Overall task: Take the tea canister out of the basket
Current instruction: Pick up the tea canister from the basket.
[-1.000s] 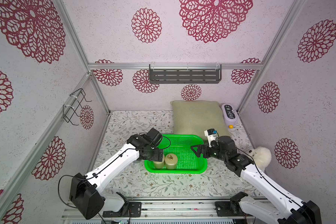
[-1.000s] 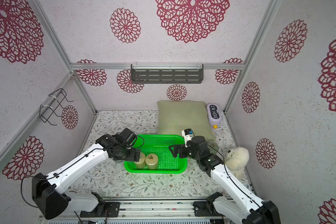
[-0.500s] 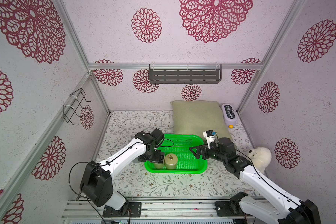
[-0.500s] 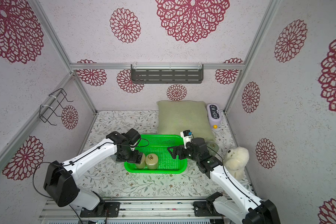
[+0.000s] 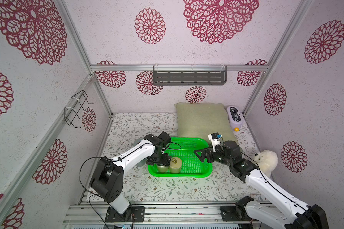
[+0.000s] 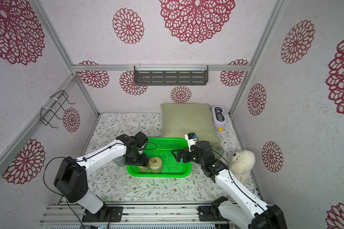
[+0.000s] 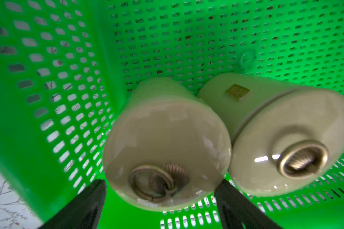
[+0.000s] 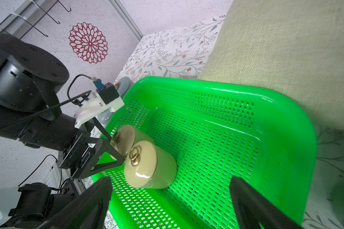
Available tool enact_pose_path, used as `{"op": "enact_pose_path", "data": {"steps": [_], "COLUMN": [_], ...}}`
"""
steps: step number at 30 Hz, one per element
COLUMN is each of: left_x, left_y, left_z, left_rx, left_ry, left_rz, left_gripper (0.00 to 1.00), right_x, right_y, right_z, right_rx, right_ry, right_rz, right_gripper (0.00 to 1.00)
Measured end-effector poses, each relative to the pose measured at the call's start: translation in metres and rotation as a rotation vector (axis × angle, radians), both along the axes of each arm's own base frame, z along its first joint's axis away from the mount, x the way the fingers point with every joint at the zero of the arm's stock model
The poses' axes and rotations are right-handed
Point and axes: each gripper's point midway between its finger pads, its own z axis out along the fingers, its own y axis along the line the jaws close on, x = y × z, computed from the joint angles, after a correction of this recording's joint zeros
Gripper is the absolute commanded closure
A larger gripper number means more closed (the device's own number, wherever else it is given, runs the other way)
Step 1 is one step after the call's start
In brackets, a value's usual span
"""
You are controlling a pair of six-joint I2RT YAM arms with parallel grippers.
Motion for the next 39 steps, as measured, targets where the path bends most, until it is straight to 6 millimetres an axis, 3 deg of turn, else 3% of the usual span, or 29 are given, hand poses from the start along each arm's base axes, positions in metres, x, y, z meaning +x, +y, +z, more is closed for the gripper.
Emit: {"op": "enact_pose_path", "data": {"steps": [15, 21, 25, 35, 39], "left_x": [0.011, 0.014, 0.014, 0.013, 0.012], "left_y": [-0.005, -0.006, -0.006, -0.003, 0.002], "left_z": [-0.028, -0.028, -0.028, -0.025, -0.007], "left_rx": [0.03, 0.026, 0.025, 0.034, 0.037], "left_ry": [0.036, 0.028, 0.027, 0.025, -0.002], "left_rz": [-0.02, -0.023, -0.021, -0.018, -0.006], "left_gripper": [0.1, 0.15, 0.3, 0.3, 0.3], "right_x": [-0.002, -0.002, -0.002, -0.003, -0.003], "right_y": [-0.001, -0.001, -0.001, -0.002, -0.002], "right_z": [-0.006, -0.005, -0.003, -0.001, -0.001], "right_rx": [-0.005, -0.004, 0.0, 0.004, 0.008], "right_ry": [0.01, 0.007, 0.001, -0.005, -0.003], "right_rz": [0.0, 0.0, 0.0, 0.0, -0.002], "right_gripper": [0.01, 0.01, 0.01, 0.01, 0.01]}}
